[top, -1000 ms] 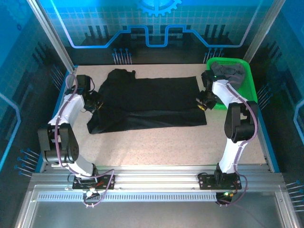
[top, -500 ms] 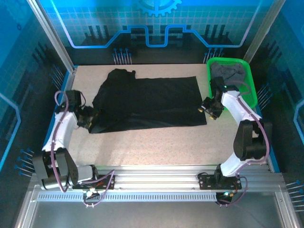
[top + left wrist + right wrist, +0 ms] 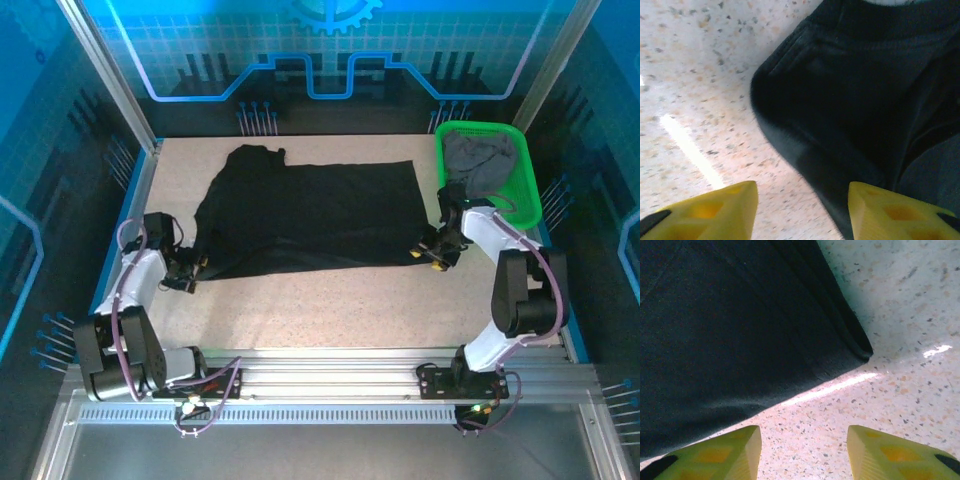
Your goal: Fold and stack the t-shirts
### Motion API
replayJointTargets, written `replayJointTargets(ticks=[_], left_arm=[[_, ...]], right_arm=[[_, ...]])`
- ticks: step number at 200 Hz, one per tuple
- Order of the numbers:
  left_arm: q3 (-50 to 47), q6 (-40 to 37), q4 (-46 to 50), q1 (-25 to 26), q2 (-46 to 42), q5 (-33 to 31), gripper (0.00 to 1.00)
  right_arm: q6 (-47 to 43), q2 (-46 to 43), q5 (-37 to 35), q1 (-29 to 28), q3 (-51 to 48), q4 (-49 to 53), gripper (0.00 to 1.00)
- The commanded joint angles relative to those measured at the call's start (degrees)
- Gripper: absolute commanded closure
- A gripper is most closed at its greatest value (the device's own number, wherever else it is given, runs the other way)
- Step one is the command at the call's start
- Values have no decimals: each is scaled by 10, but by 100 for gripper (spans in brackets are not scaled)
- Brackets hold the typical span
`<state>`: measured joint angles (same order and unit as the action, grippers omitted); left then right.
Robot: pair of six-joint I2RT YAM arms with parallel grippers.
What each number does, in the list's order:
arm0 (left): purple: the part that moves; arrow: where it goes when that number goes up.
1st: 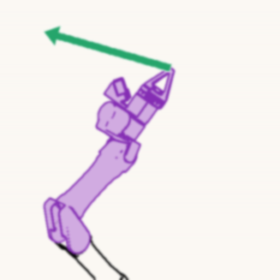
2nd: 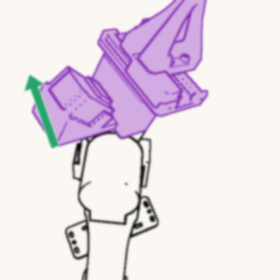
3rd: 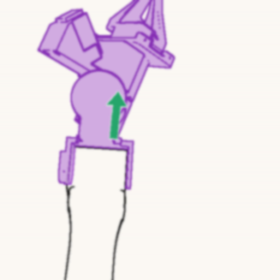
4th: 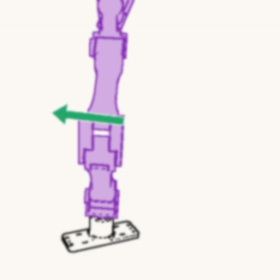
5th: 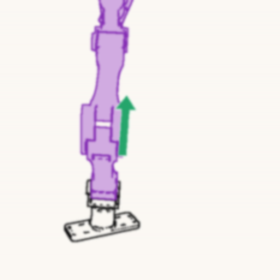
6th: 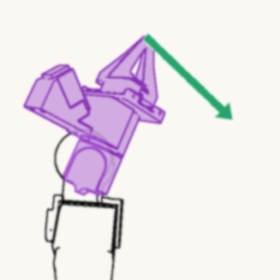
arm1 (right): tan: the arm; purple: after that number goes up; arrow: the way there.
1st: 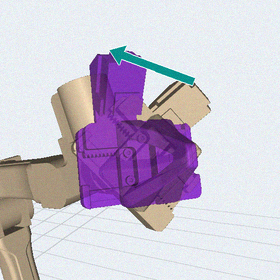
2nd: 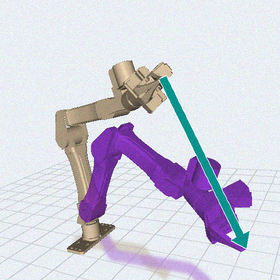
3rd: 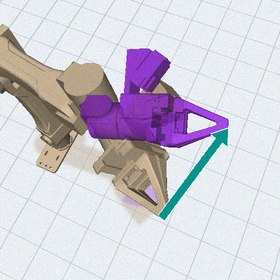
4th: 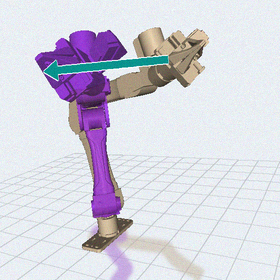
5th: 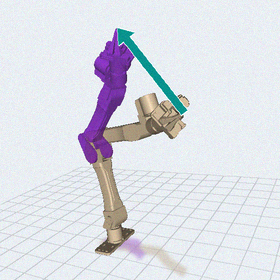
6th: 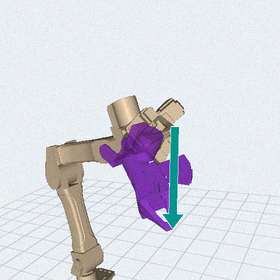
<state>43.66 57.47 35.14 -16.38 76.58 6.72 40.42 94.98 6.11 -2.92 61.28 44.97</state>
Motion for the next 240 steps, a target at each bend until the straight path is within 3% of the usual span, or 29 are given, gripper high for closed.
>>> replayJointTargets(ticks=[1,29,59,123,169,195,240], left_arm=[[18,44,-30,-4,42,25,53],[27,59,-37,-8,59,7,55],[46,57,-38,-26,85,-9,79],[106,18,-21,-53,155,-22,90],[114,-7,-6,-61,141,-30,88],[78,-29,23,-53,58,-57,67],[-35,-22,-1,-21,-18,-41,64]], right_arm=[[-3,8,13,7,5,-3,53],[-3,3,12,7,4,-2,53],[0,3,5,6,-2,1,56],[2,7,-6,6,0,6,61],[0,10,-12,6,5,8,61],[-7,2,-7,7,-3,-5,57],[-10,28,17,16,0,-39,52]])
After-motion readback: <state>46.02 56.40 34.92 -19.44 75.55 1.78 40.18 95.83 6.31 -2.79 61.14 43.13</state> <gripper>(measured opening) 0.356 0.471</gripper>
